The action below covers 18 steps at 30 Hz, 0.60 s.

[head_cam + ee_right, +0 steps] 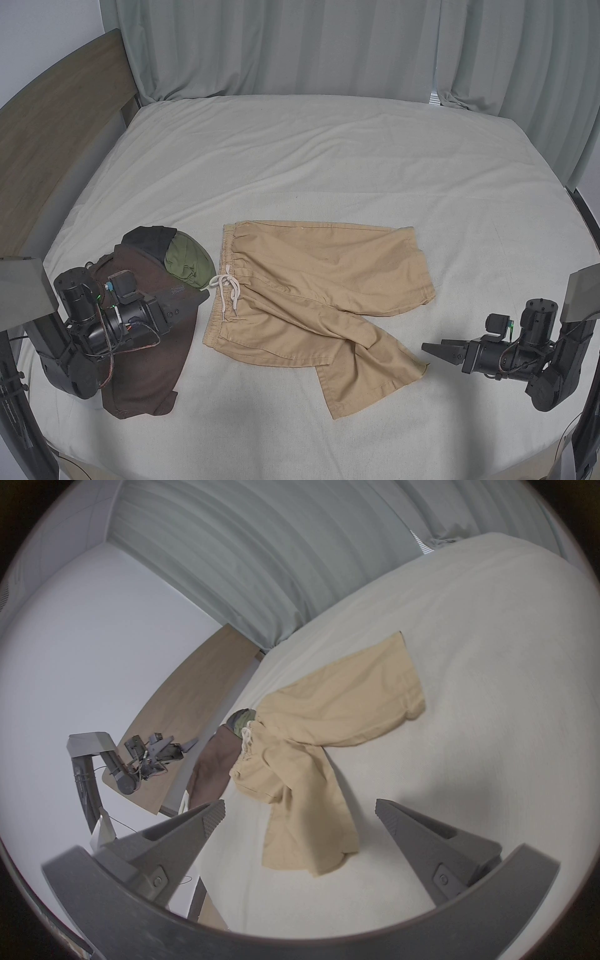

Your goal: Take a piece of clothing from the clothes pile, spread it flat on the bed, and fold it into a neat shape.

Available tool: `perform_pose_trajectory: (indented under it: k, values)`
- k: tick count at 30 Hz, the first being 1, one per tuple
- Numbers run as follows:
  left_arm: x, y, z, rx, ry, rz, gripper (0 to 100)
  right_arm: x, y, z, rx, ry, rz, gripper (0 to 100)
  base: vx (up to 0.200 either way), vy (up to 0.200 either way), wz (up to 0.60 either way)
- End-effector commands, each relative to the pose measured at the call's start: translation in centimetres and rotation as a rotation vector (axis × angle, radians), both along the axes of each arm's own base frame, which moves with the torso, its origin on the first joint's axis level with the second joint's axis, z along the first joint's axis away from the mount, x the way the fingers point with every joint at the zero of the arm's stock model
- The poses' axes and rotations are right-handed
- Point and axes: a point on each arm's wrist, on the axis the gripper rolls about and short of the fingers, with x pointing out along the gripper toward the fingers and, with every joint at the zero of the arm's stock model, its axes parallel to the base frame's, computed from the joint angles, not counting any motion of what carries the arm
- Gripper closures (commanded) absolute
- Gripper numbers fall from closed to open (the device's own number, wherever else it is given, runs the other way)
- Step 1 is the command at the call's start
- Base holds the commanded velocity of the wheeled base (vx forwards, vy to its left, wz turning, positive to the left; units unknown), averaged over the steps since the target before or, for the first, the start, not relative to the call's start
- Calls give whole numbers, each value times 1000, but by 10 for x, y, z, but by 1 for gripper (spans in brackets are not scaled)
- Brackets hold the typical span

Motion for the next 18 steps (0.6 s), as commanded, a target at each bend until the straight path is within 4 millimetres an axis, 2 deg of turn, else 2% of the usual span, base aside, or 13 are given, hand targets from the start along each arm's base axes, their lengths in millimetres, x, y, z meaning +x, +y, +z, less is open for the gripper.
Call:
perform_pose_trajectory:
  k: [1,6,18]
  values:
    - [1,0,-3,1,8,-2,0,0,-1,-16,-7,64,-11,0,0,0,0]
    - [1,0,-3,1,9,-2,0,2,1,-22,26,135,-72,0,0,0,0]
    - [1,0,-4,3,10,-3,0,2,8,-36,68,234,-81,0,0,0,0]
